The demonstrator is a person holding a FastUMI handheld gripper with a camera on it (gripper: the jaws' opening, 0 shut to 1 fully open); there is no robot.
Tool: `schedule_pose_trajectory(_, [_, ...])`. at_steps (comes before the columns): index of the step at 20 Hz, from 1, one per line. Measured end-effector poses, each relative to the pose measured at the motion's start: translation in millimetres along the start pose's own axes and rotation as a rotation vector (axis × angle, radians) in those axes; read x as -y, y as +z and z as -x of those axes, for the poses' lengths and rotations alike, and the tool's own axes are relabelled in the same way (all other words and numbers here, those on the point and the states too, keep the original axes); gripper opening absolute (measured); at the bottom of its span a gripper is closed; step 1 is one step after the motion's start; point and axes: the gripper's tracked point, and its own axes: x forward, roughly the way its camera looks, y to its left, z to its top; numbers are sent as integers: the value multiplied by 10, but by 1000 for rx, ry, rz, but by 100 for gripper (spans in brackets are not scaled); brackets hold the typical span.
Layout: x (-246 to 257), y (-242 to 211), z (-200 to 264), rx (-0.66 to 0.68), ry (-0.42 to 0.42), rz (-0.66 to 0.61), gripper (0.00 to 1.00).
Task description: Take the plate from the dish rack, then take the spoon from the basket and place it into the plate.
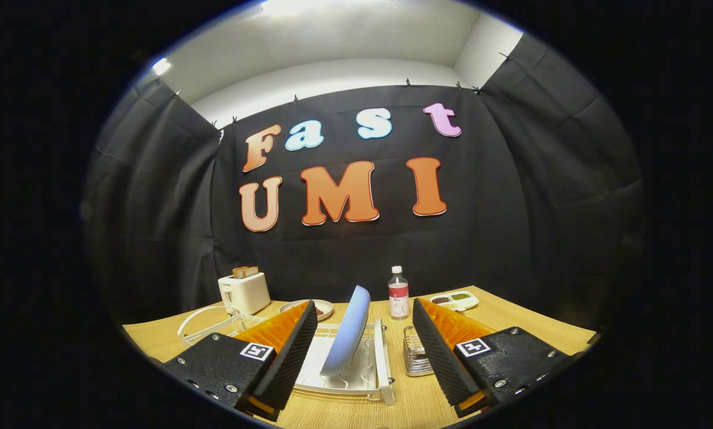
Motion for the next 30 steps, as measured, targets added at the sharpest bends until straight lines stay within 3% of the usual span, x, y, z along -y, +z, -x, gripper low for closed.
schedule_pose_trajectory(7, [-2,164,-319,-111,72,-19,96])
schedule_pose_trajectory(15, [-70,70,-782,-376,112,-19,96])
schedule_pose_trajectory(24, [-132,-701,-1214,-782,51,18,93])
schedule_pose_trajectory(30, [-254,-1233,-1252,-994,-4,-10,74])
